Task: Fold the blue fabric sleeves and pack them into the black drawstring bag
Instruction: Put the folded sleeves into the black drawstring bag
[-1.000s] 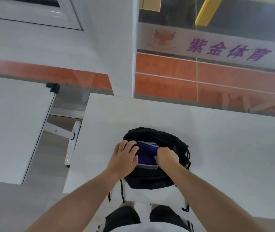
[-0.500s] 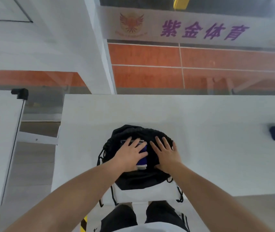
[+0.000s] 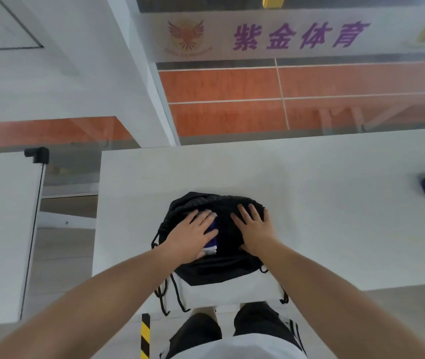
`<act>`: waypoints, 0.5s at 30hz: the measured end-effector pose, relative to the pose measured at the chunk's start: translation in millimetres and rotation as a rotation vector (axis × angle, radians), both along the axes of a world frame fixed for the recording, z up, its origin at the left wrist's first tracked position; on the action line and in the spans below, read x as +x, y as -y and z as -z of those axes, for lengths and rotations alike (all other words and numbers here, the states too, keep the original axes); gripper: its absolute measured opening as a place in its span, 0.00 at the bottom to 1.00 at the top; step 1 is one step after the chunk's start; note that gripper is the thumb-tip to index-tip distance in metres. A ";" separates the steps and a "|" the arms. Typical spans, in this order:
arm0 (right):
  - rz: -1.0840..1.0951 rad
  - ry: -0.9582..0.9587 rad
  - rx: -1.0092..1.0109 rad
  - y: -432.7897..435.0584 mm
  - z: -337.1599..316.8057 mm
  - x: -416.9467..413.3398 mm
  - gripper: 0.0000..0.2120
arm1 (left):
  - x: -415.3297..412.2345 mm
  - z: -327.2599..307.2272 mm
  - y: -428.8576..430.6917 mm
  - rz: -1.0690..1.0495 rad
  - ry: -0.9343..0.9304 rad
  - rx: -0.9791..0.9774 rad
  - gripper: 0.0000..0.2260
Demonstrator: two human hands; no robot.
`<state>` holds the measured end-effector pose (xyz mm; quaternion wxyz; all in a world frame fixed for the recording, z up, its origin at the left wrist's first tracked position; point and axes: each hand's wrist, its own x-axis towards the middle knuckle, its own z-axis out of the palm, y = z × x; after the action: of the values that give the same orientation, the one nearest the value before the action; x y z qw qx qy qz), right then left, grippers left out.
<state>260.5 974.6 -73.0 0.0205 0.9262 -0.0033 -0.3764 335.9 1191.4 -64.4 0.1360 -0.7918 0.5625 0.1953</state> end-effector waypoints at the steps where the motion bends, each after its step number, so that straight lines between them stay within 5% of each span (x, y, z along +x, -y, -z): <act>1: -0.009 0.015 0.004 0.5 -5.9 0.9 0.47 | -2.5 -4.1 2.9 0.008 -0.018 -0.048 0.27; 9: 0.046 0.305 0.070 56.7 -86.8 -19.9 0.18 | -7.3 -47.8 72.4 0.084 -0.048 -0.140 0.21; 15: 0.238 0.327 0.011 147.7 -110.1 -50.0 0.10 | -11.3 -74.1 164.0 0.163 0.030 -0.322 0.13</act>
<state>210.5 826.9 37.1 -0.0300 0.9682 -0.1142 -0.2206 324.5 1027.4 9.6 0.0313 -0.7579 0.6469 0.0790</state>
